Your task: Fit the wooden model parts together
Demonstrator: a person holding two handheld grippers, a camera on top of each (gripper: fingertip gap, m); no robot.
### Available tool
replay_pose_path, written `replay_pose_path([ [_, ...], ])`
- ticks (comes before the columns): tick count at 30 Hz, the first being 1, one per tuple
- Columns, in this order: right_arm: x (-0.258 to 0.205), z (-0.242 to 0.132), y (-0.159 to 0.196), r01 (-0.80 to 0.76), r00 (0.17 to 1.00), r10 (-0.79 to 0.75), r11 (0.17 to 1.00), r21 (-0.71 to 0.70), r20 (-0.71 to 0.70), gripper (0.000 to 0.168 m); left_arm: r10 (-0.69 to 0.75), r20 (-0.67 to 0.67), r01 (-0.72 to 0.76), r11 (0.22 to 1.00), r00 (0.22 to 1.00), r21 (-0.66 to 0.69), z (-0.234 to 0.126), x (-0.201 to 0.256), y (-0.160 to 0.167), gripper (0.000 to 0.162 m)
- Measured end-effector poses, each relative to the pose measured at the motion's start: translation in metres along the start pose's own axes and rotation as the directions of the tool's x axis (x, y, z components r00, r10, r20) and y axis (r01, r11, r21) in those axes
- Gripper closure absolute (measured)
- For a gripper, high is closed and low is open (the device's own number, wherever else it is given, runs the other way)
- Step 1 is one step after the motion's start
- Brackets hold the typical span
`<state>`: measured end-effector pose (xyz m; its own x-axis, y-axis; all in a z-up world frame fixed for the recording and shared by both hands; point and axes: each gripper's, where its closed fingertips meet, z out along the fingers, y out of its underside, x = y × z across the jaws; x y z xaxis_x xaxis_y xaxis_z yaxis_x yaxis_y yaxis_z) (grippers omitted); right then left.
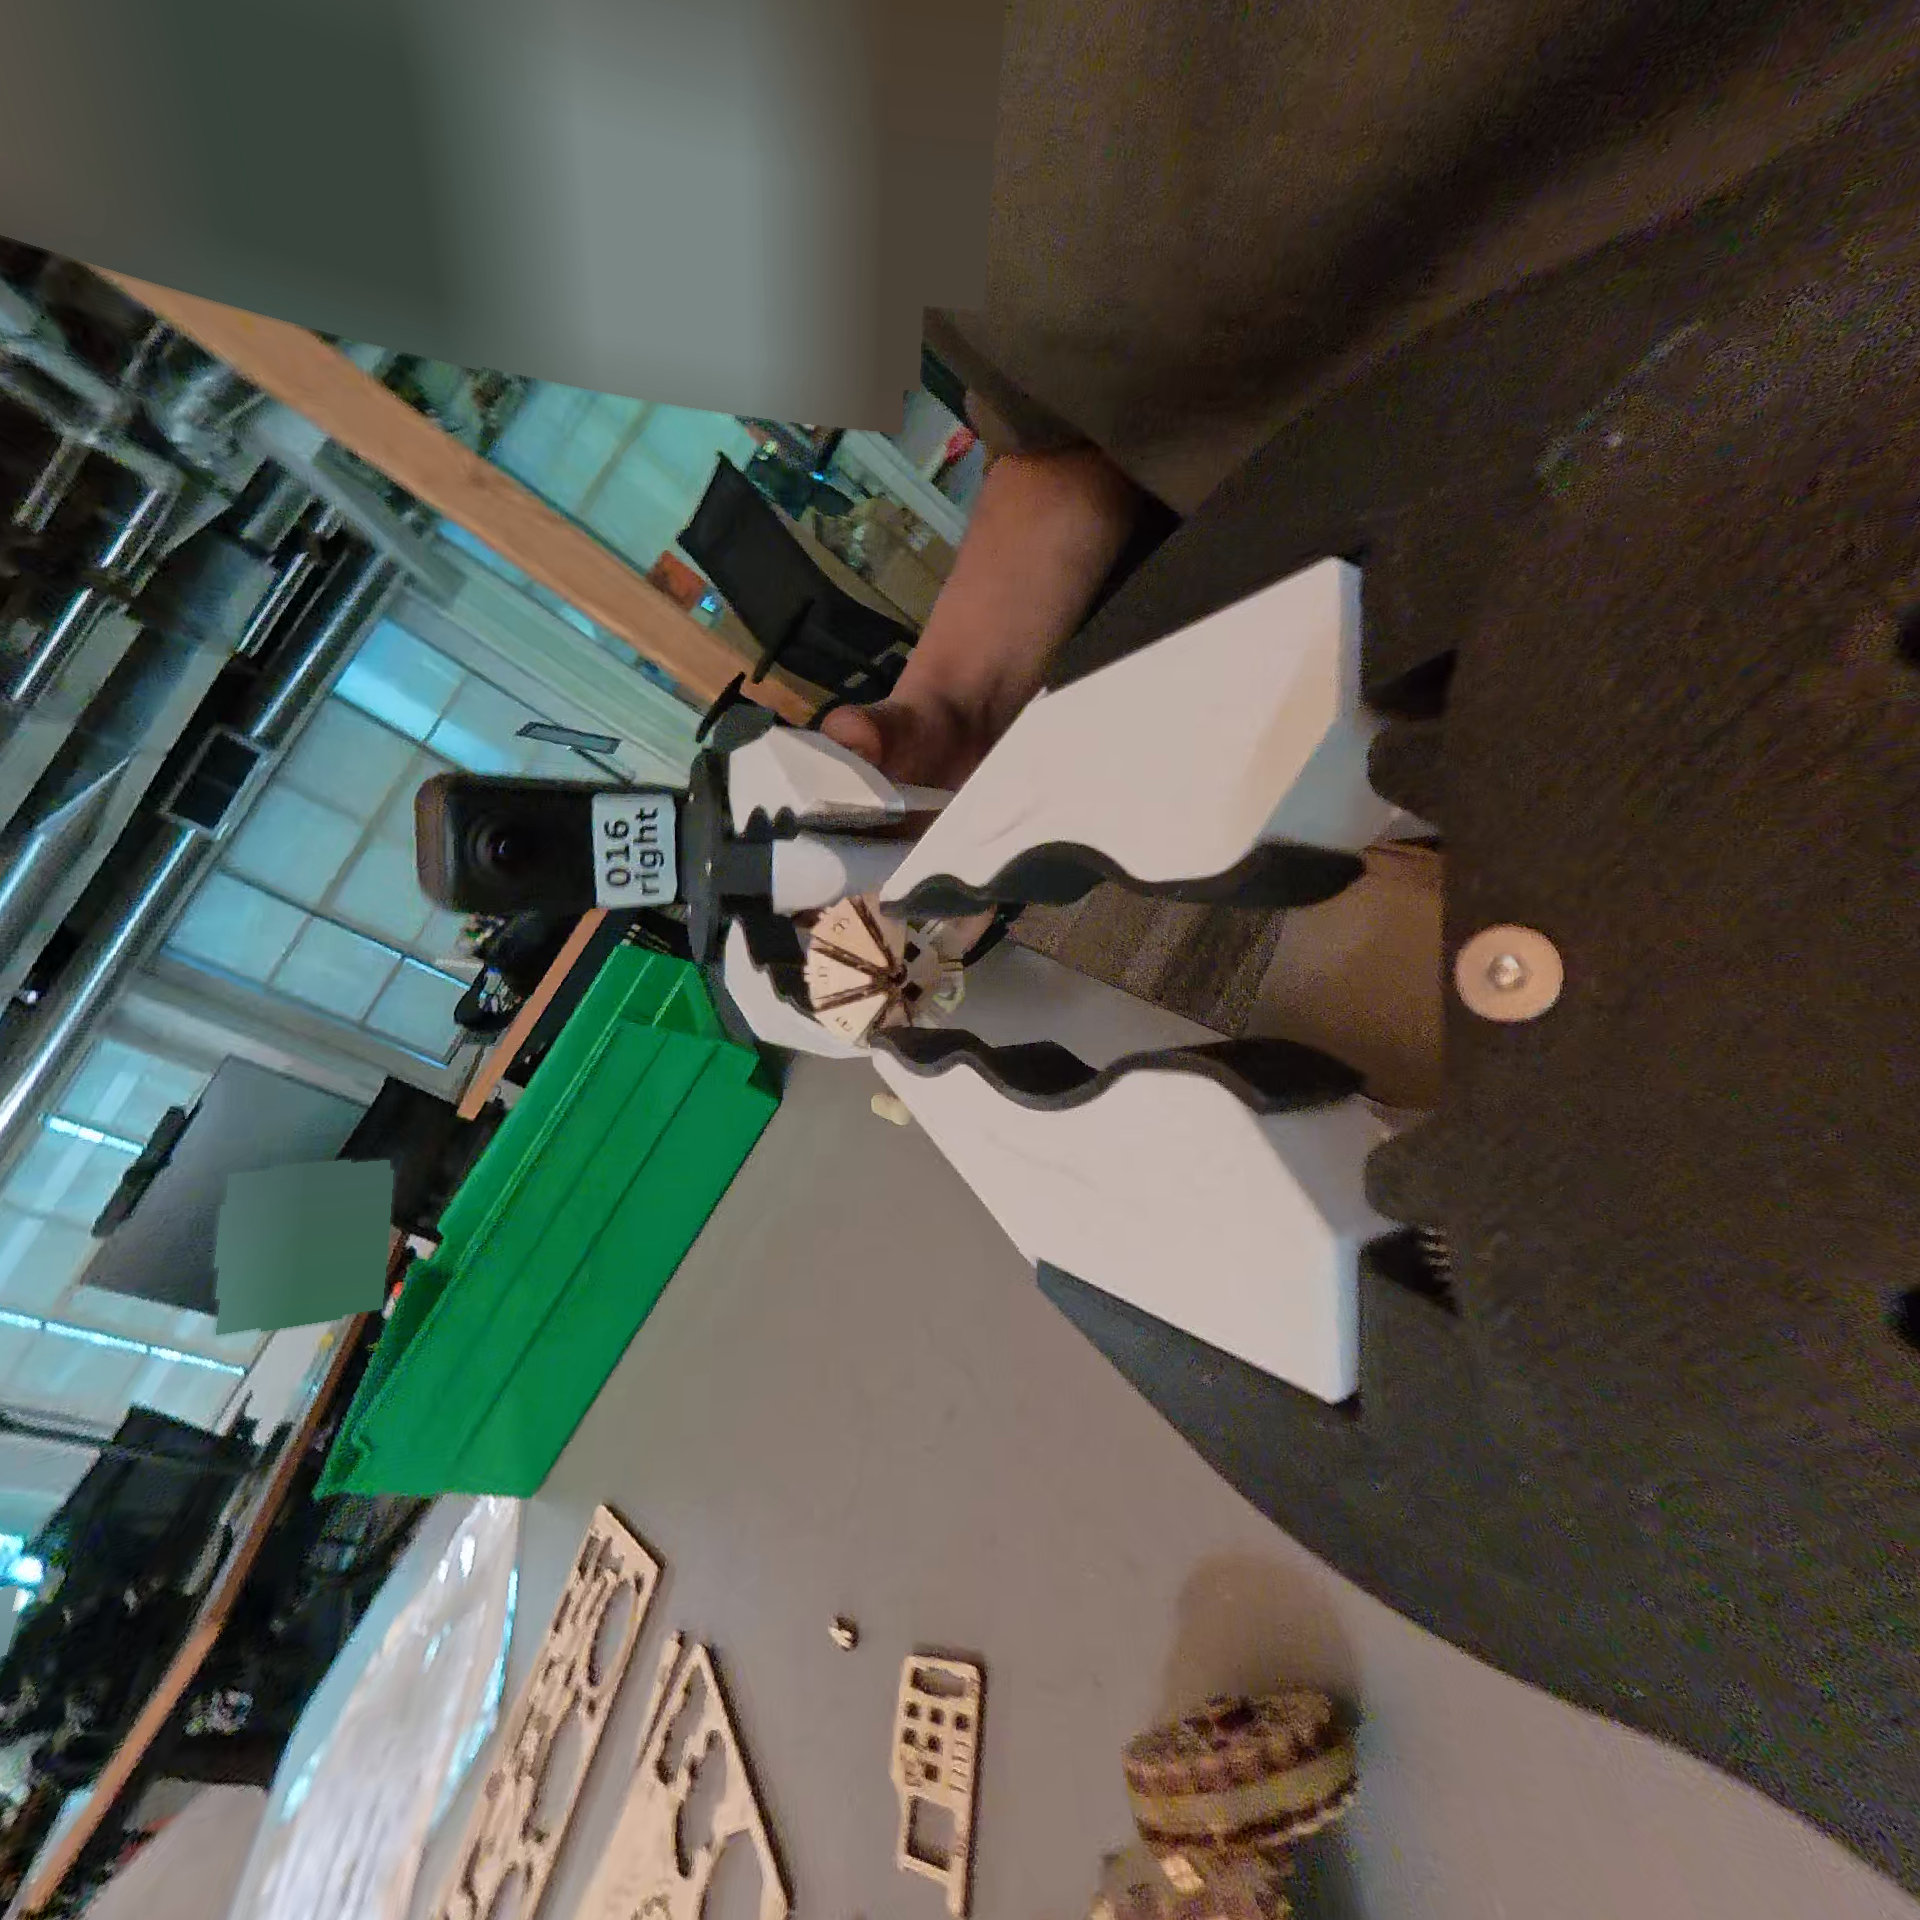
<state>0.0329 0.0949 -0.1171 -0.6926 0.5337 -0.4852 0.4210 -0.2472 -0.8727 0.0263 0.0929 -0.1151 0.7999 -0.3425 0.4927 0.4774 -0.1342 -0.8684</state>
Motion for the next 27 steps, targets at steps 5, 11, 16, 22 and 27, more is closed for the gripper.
replay_pose_path([
  [5,0.014,-0.007,-0.006,0.131,0.982,-0.13,0.991,-0.004,-0.138,0.124,-0.159,0.019,0.159,0.987,0.987,0.021,-0.001,-0.013,-0.001,0.145],
  [11,0.036,0.003,0.02,0.198,0.93,-0.245,0.962,-0.187,-0.273,0.119,-0.159,0.188,0.172,0.984,0.969,-0.052,0.002,-0.04,0.017,0.145],
  [16,0.045,0.005,0.035,0.212,0.9,-0.305,0.93,-0.301,-0.311,0.119,0.149,0.311,-0.076,0.969,0.939,-0.235,0.005,-0.049,0.036,0.145],
  [22,0.05,0.003,0.045,0.216,0.88,-0.344,0.904,-0.37,-0.327,0.121,0.393,0.321,-0.257,0.884,0.862,-0.392,0.01,-0.052,0.056,0.145],
  [27,0.053,0.001,0.047,0.211,0.875,-0.351,0.896,-0.391,-0.332,0.123,0.403,0.319,-0.256,0.873,0.858,-0.415,0.009,-0.053,0.062,0.137],
])
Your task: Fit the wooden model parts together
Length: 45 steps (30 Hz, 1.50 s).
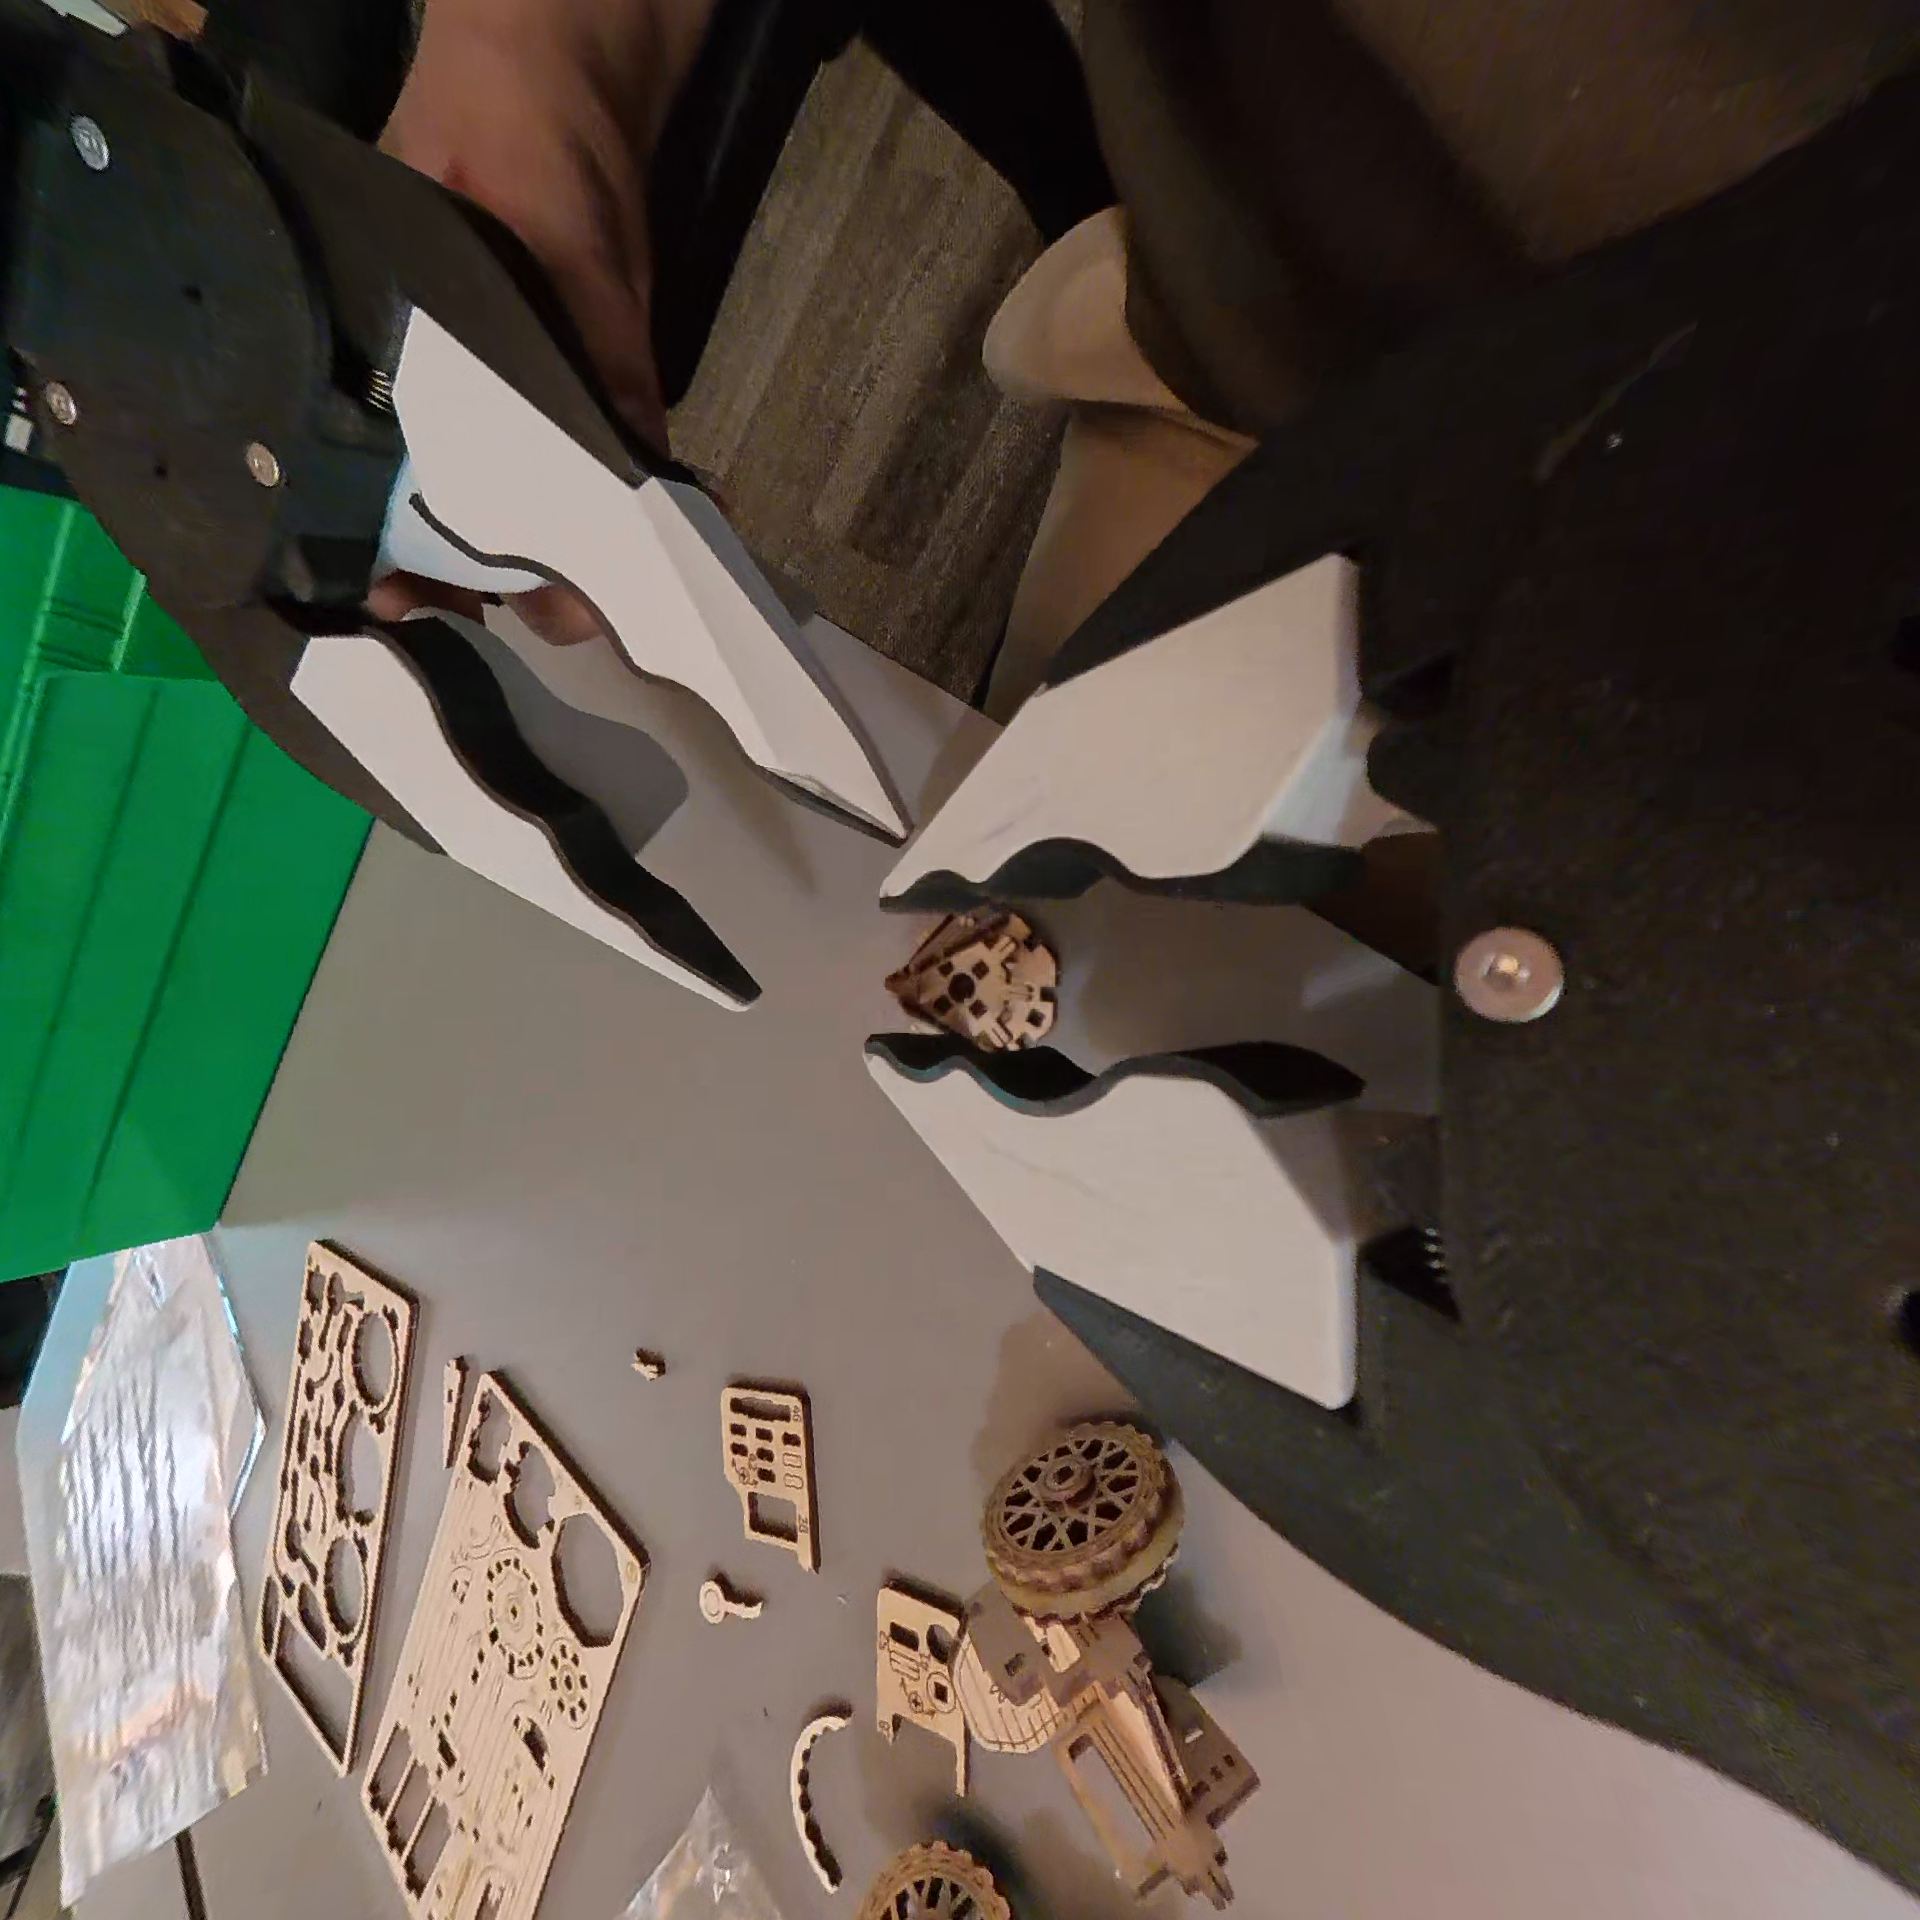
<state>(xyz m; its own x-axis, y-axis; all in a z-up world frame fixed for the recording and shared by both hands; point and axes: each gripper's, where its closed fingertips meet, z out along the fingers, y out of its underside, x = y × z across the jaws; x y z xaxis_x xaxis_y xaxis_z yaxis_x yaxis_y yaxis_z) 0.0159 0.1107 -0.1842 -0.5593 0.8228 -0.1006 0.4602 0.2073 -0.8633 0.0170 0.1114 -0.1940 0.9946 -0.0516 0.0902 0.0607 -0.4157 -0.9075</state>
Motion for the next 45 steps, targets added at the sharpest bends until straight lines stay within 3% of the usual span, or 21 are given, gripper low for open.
replay_pose_path([
  [7,0.005,-0.009,-0.008,-0.054,0.999,0.053,0.997,0.059,0.012,0.126,-0.061,-0.088,0.065,0.997,0.994,0.047,-0.013,-0.002,-0.01,0.115],
  [14,0.015,-0.013,-0.006,-0.06,0.998,0.061,0.996,0.059,-0.022,0.126,-0.289,-0.108,0.307,0.92,0.951,0.245,-0.042,-0.052,-0.041,0.117],
  [23,0.027,-0.01,0.003,-0.017,0.992,0.018,1.0,0.004,-0.121,0.13,-0.219,-0.036,0.221,0.936,0.975,0.274,-0.042,-0.053,-0.042,0.123],
  [38,0.049,-0.01,-0.002,-0.064,0.978,0.072,0.997,0.05,-0.194,0.133,-0.334,-0.045,0.332,0.897,0.941,0.293,-0.047,-0.071,-0.041,0.126],
  [41,0.067,-0.025,-0.005,-0.024,0.953,0.039,0.998,0.053,-0.3,0.137,-0.365,-0.045,0.361,0.883,0.93,0.3,-0.049,-0.077,-0.041,0.125],
  [45,0.106,-0.07,-0.006,0.019,0.854,0.032,0.996,0.092,-0.519,0.14,-0.403,-0.066,0.403,0.863,0.913,0.306,-0.05,-0.081,-0.041,0.125],
])
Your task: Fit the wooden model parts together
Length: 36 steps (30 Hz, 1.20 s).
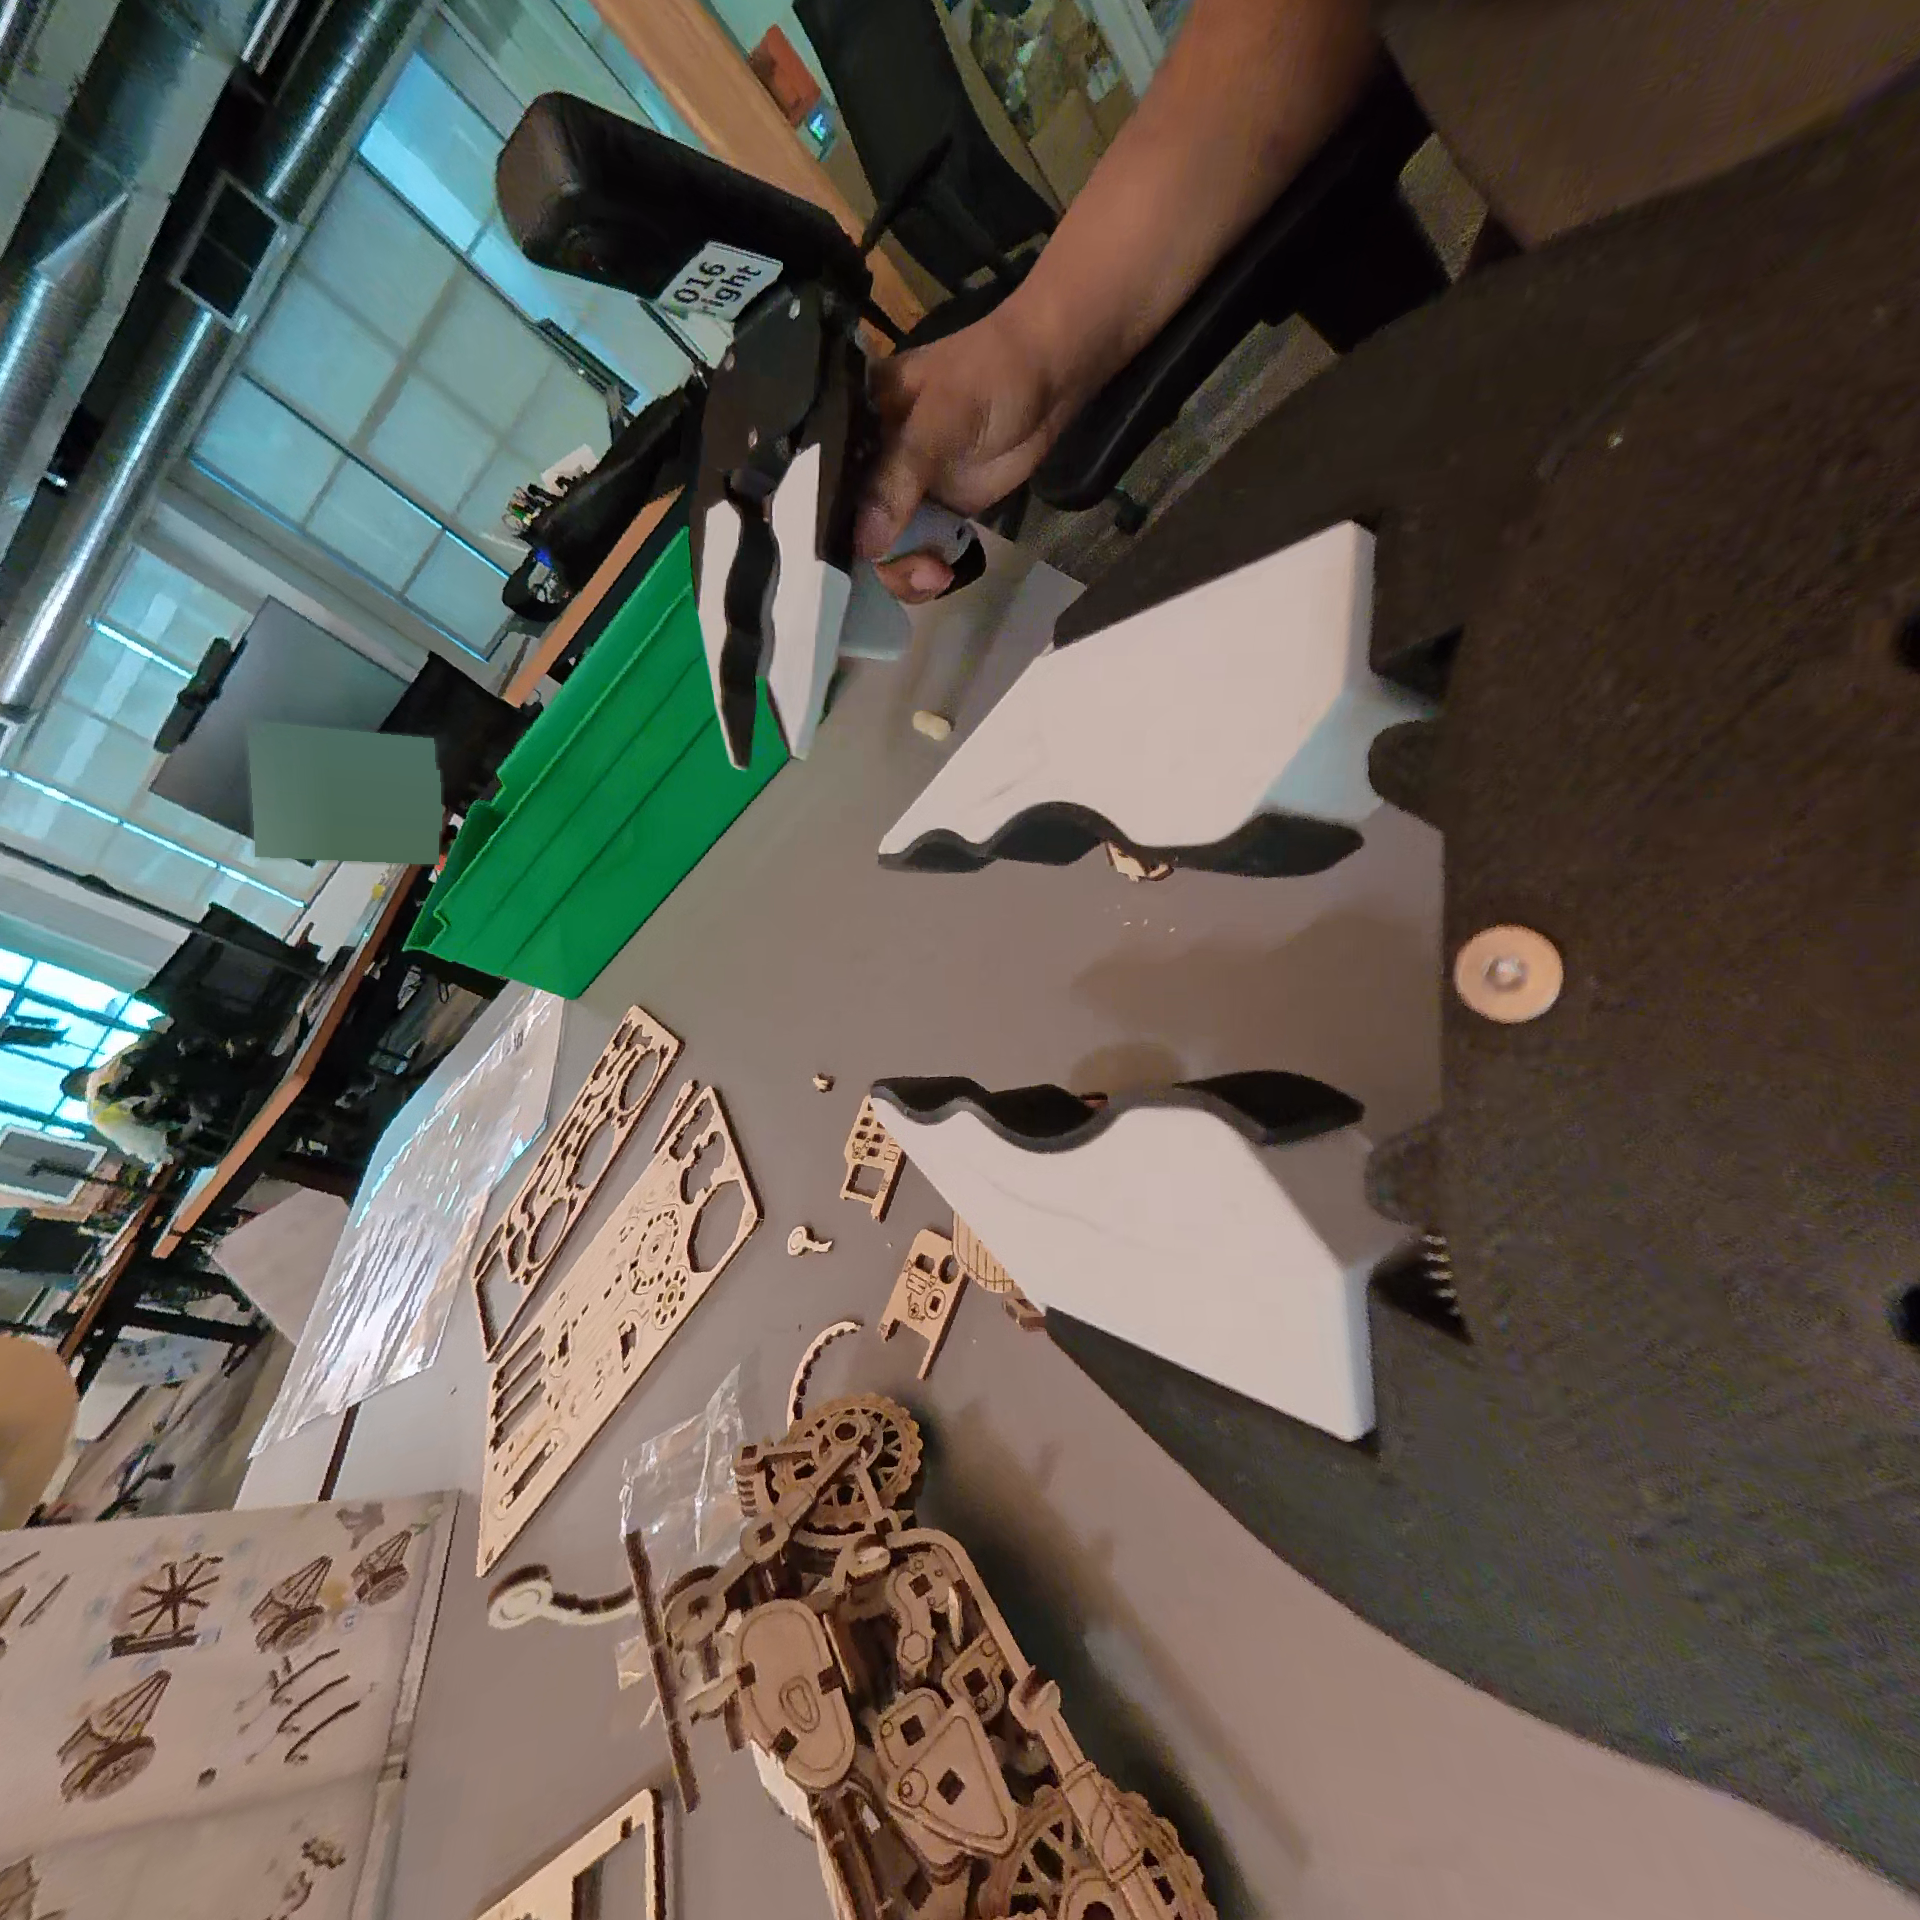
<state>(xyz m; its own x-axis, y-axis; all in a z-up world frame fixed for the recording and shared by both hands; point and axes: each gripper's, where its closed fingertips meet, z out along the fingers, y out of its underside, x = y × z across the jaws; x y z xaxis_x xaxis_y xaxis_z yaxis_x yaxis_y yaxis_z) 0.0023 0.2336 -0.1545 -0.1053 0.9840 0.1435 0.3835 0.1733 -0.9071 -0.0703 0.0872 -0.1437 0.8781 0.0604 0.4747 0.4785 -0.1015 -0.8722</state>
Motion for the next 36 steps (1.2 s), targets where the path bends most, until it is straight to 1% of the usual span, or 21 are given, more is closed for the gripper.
replay_pose_path([
  [2,0.013,-0.006,0.002,-0.076,0.997,0.076,0.997,0.024,-0.011,0.137,-0.007,0.0,0.007,1.0,1.0,-0.001,0.0,-0.001,0.0,0.125],
  [5,0.018,-0.003,0.001,-0.179,0.984,0.177,0.983,0.048,0.027,0.136,-0.01,-0.002,0.01,1.0,1.0,-0.002,0.001,0.0,0.0,0.126],
  [7,0.025,0.005,-0.002,-0.181,0.984,0.18,0.982,0.062,0.014,0.138,-0.01,-0.001,0.01,1.0,1.0,0.002,0.002,0.0,0.0,0.126],
  [9,0.032,0.021,-0.007,-0.153,0.988,0.152,0.987,0.058,0.017,0.137,-0.013,-0.004,0.013,1.0,1.0,0.002,0.002,0.001,0.0,0.126],
  [15,0.071,0.091,-0.018,-0.052,0.998,0.05,0.997,-0.055,-0.027,0.136,-0.002,-0.015,0.002,1.0,1.0,-0.013,0.005,0.004,0.003,0.126],
  [18,0.081,0.125,-0.001,-0.04,0.999,0.037,0.976,-0.215,-0.015,0.137,0.021,-0.011,-0.021,1.0,1.0,-0.01,0.005,0.006,0.003,0.127],
  [20,0.084,0.137,0.008,-0.029,1.0,0.027,0.957,-0.29,-0.012,0.138,0.034,-0.012,-0.034,0.999,0.999,-0.02,0.005,0.007,0.004,0.127],
  [24,0.087,0.141,0.025,-0.068,0.998,0.061,0.926,-0.371,-0.03,0.138,0.041,-0.02,-0.041,0.999,0.999,-0.035,0.007,0.009,0.007,0.127],
  [28,0.085,0.141,0.027,-0.154,0.986,0.164,0.928,-0.339,0.001,0.141,0.026,-0.034,-0.027,0.998,0.999,-0.048,0.008,0.009,0.008,0.127],
  [32,0.086,0.142,0.026,-0.142,0.988,0.153,0.937,-0.318,0.008,0.145,-0.017,-0.051,0.014,0.998,0.999,-0.056,0.01,0.009,0.009,0.127],
  [34,0.084,0.143,0.026,-0.138,0.988,0.152,0.94,-0.312,0.022,0.161,-0.035,-0.056,0.031,0.998,0.998,-0.059,0.01,0.008,0.009,0.127],
  [36,0.084,0.142,0.026,-0.138,0.988,0.151,0.94,-0.312,0.019,0.161,-0.049,-0.058,0.046,0.997,0.997,-0.056,0.01,0.007,0.009,0.127],
])
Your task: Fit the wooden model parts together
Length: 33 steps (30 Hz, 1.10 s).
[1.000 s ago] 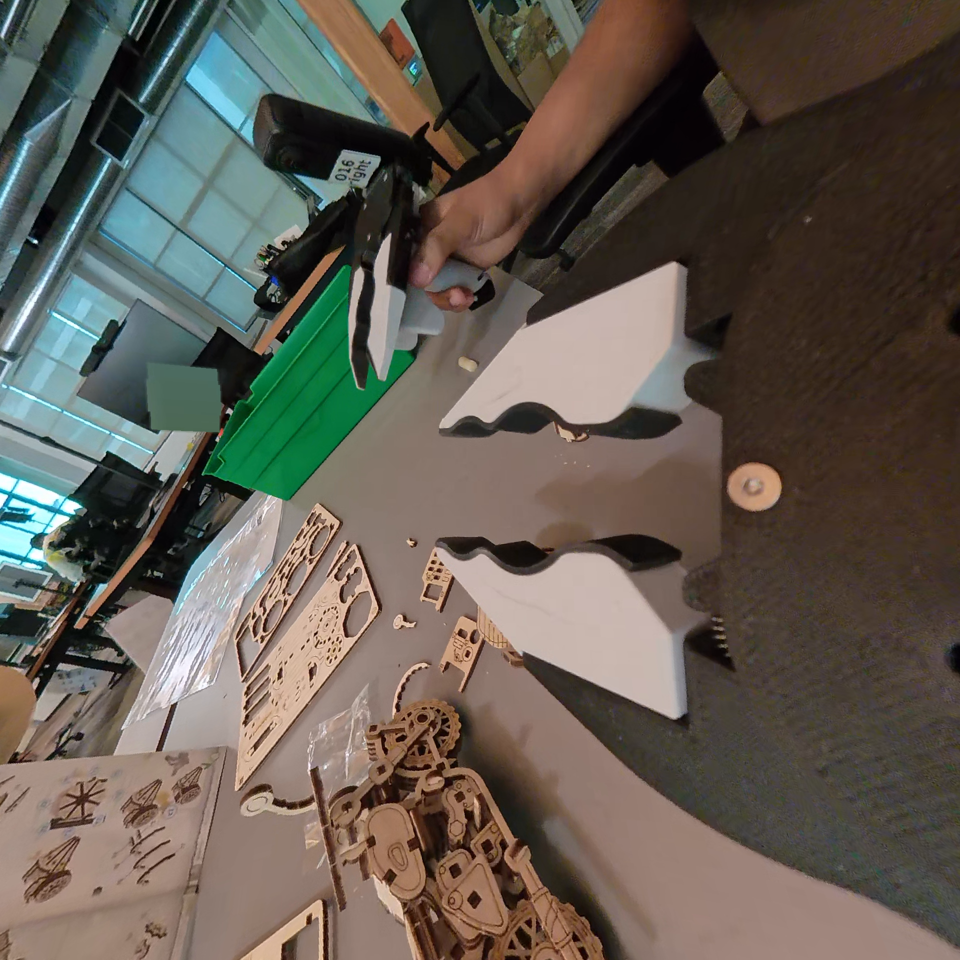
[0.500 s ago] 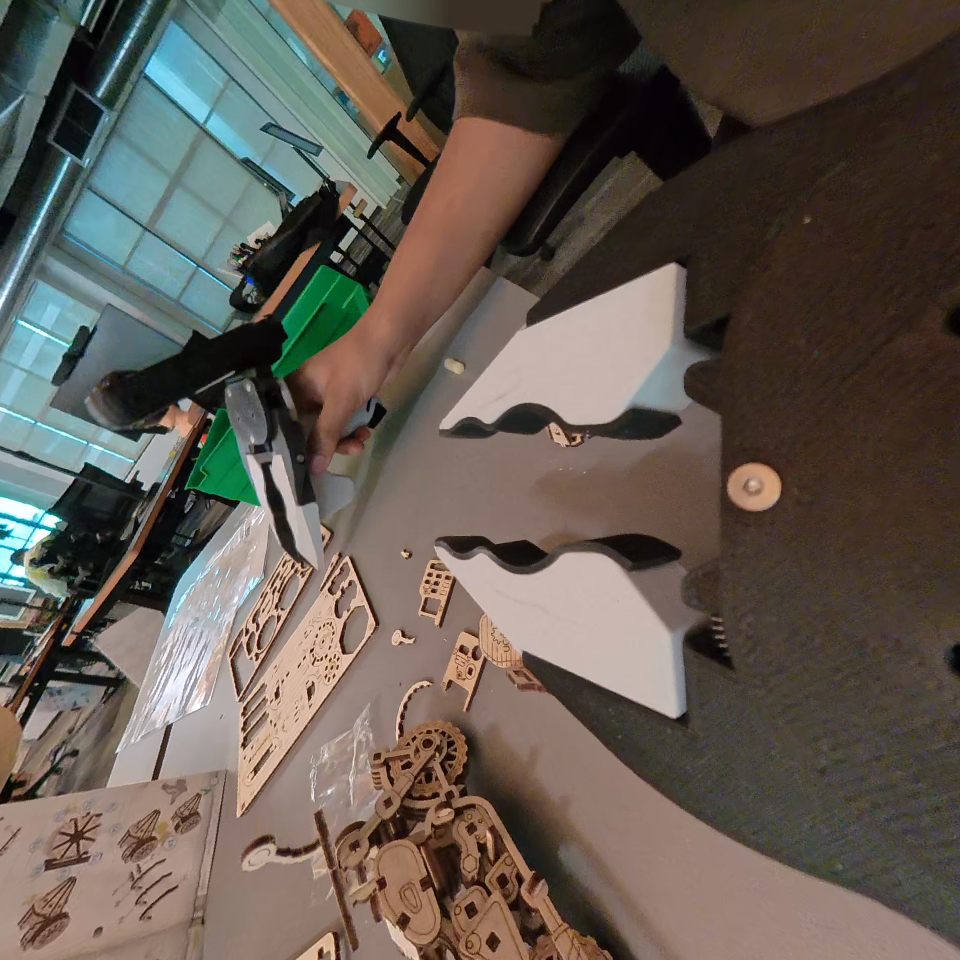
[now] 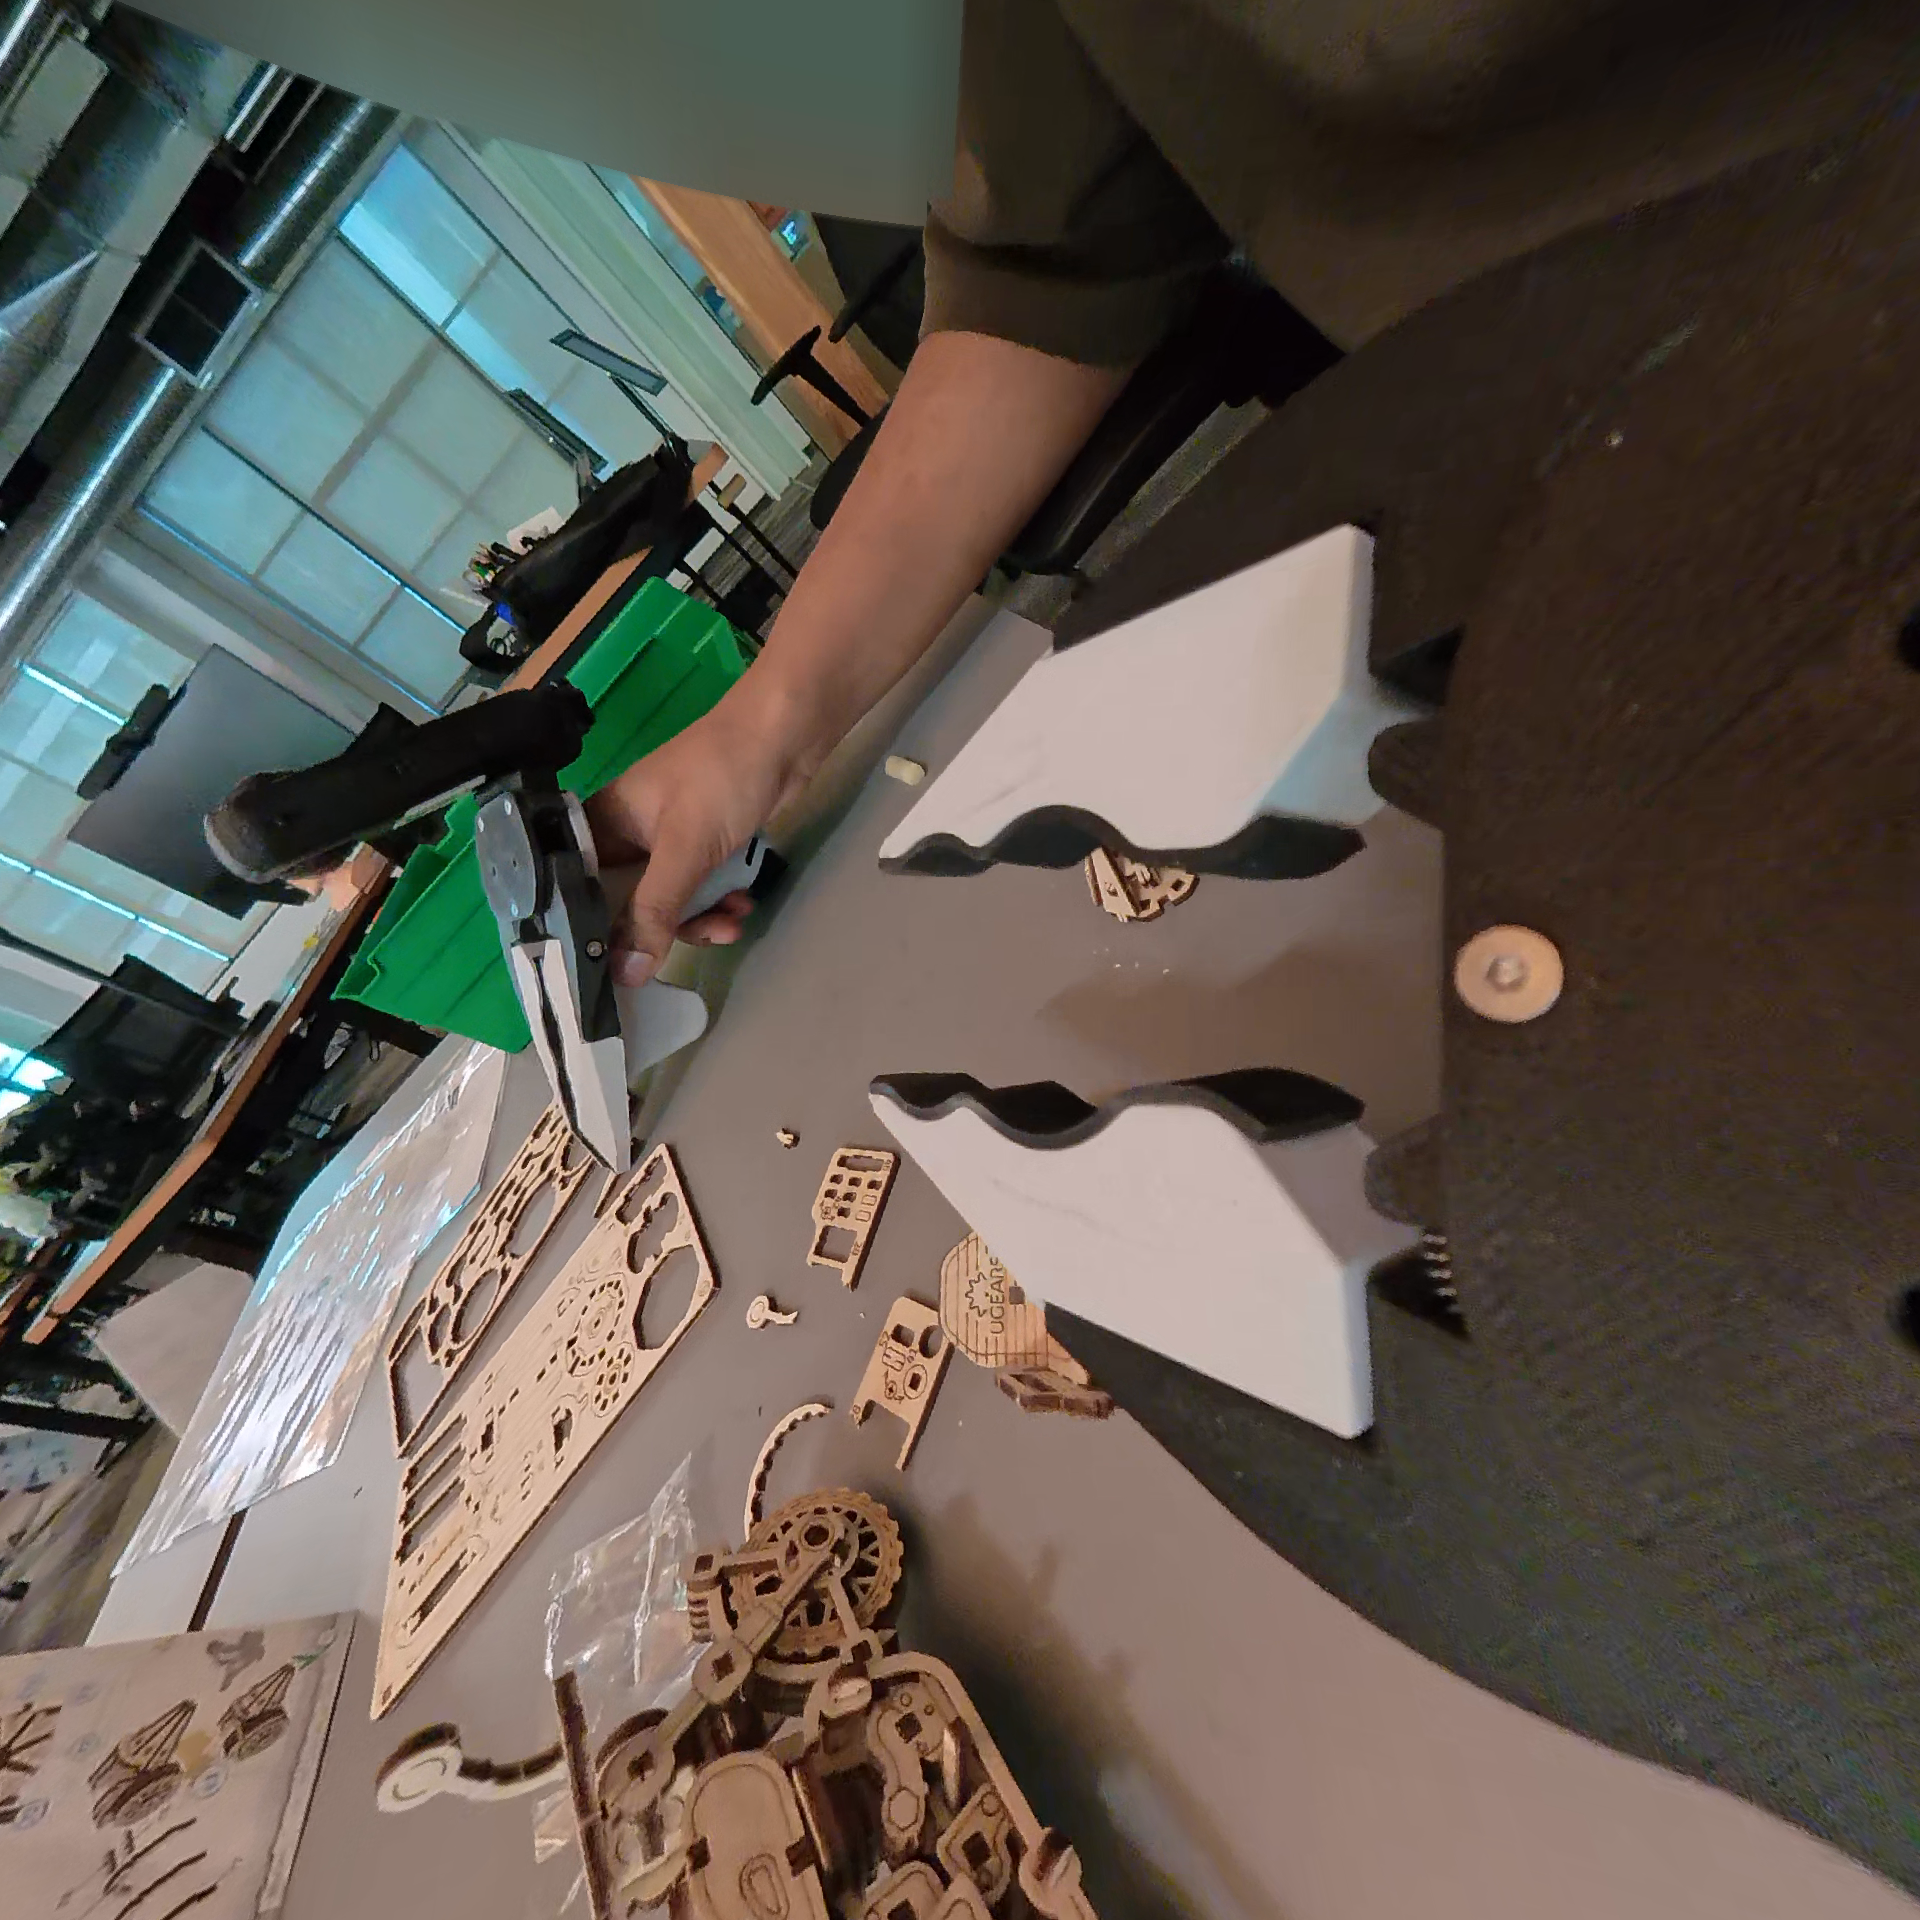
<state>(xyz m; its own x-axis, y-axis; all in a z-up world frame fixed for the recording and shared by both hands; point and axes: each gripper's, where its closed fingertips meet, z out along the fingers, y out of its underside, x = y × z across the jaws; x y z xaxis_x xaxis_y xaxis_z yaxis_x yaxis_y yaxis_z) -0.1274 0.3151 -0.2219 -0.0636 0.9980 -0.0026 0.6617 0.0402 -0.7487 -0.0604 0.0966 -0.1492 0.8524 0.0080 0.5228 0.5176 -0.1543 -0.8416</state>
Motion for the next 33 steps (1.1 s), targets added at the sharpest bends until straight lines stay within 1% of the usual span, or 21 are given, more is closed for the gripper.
replay_pose_path([
  [5,0.0,-0.011,0.003,0.016,0.999,-0.017,1.0,-0.021,-0.033,0.162,0.004,-0.003,-0.004,1.0,1.0,0.008,-0.002,0.001,-0.001,0.127],
  [10,-0.008,-0.047,-0.003,0.02,0.998,-0.017,0.999,0.041,-0.065,0.162,0.04,-0.002,-0.04,0.999,0.999,0.003,-0.002,0.004,0.001,0.127],
  [13,-0.021,-0.067,-0.012,-0.017,0.999,0.022,0.993,0.118,-0.039,0.162,0.064,-0.002,-0.064,0.998,0.998,0.0,-0.001,0.007,0.002,0.127],
  [16,-0.045,-0.078,-0.009,-0.079,0.997,0.075,0.983,0.164,0.033,0.162,0.082,0.001,-0.082,0.997,0.997,-0.008,-0.001,0.008,0.003,0.128],
  [18,-0.062,-0.08,0.0,-0.101,0.993,0.091,0.982,0.158,0.07,0.162,0.09,0.004,-0.09,0.996,0.996,-0.014,0.0,0.008,0.004,0.128],
  [22,-0.08,-0.082,0.019,-0.076,0.996,0.07,0.991,0.109,0.06,0.162,0.096,0.009,-0.096,0.995,0.995,-0.016,0.0,0.008,0.005,0.128],
  [27,-0.099,-0.084,0.037,-0.093,0.993,0.087,0.993,0.073,0.085,0.162,0.075,0.007,-0.075,0.997,0.997,-0.008,-0.002,0.006,0.003,0.127],
  [33,-0.098,-0.072,0.05,0.012,0.997,-0.013,1.0,0.018,0.078,0.161,0.01,-0.002,-0.01,1.0,1.0,-0.013,0.0,0.001,0.002,0.127],
])
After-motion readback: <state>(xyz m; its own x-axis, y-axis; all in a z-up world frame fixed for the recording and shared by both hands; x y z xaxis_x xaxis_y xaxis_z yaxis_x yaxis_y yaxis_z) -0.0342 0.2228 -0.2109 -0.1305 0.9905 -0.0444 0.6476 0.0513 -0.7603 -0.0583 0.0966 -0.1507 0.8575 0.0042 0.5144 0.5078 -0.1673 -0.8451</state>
